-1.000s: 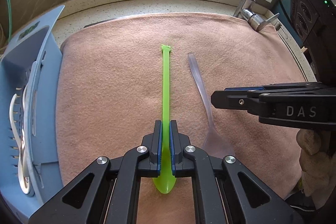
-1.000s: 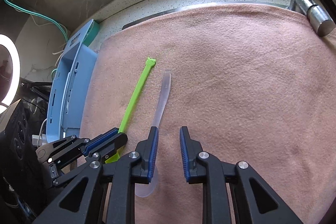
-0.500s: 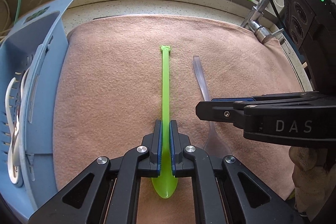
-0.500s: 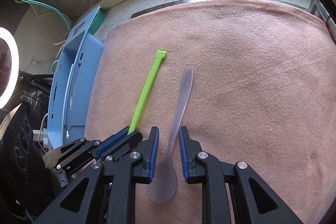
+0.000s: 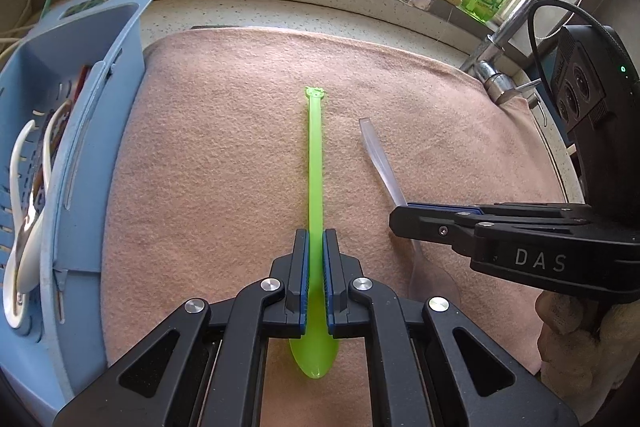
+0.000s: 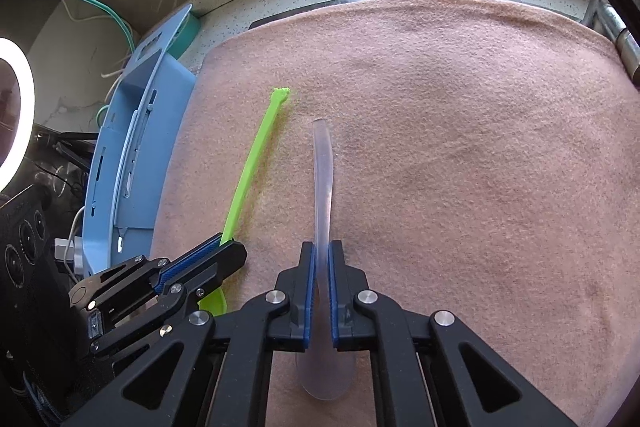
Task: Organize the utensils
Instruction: 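Grasp the green spoon with the left tool while the right tool grasps the clear spoon, then carry both spoons into the blue basket and open both tools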
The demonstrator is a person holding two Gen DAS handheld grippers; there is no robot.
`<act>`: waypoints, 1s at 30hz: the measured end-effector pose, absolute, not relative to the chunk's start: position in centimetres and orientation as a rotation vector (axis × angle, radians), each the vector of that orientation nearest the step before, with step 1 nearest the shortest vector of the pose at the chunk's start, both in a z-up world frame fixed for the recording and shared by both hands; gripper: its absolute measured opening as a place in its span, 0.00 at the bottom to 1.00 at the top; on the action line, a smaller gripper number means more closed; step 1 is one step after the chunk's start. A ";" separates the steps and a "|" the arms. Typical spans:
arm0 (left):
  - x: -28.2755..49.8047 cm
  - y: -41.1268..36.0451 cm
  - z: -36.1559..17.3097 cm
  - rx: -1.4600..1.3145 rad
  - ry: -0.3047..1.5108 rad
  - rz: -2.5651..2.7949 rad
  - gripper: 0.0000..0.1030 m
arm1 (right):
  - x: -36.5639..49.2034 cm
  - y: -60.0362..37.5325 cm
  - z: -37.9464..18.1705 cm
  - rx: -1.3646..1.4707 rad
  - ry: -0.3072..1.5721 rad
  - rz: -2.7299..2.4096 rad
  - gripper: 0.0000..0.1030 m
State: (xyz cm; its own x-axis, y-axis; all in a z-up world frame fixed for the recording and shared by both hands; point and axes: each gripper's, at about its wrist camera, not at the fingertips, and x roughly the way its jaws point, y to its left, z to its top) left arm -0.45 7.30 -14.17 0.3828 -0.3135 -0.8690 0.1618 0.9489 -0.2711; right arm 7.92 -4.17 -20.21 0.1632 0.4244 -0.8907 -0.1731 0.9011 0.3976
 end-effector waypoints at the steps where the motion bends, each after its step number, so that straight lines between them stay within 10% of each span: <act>1: -0.5 7.3 -14.1 -0.150 1.138 -0.302 0.05 | 7.9 -4.3 -20.1 0.227 1.340 0.431 0.06; 30: -1.7 14.9 -7.1 -0.181 0.978 -0.177 0.05 | 8.9 1.1 -12.7 0.249 1.171 0.592 0.05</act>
State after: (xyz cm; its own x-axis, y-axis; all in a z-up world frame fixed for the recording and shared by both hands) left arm -1.71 14.91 -7.13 0.5464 -0.2293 -0.8055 0.0669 0.9707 -0.2309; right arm 8.94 1.08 -12.68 0.2600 0.5562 -0.7893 -0.3060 0.8227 0.4790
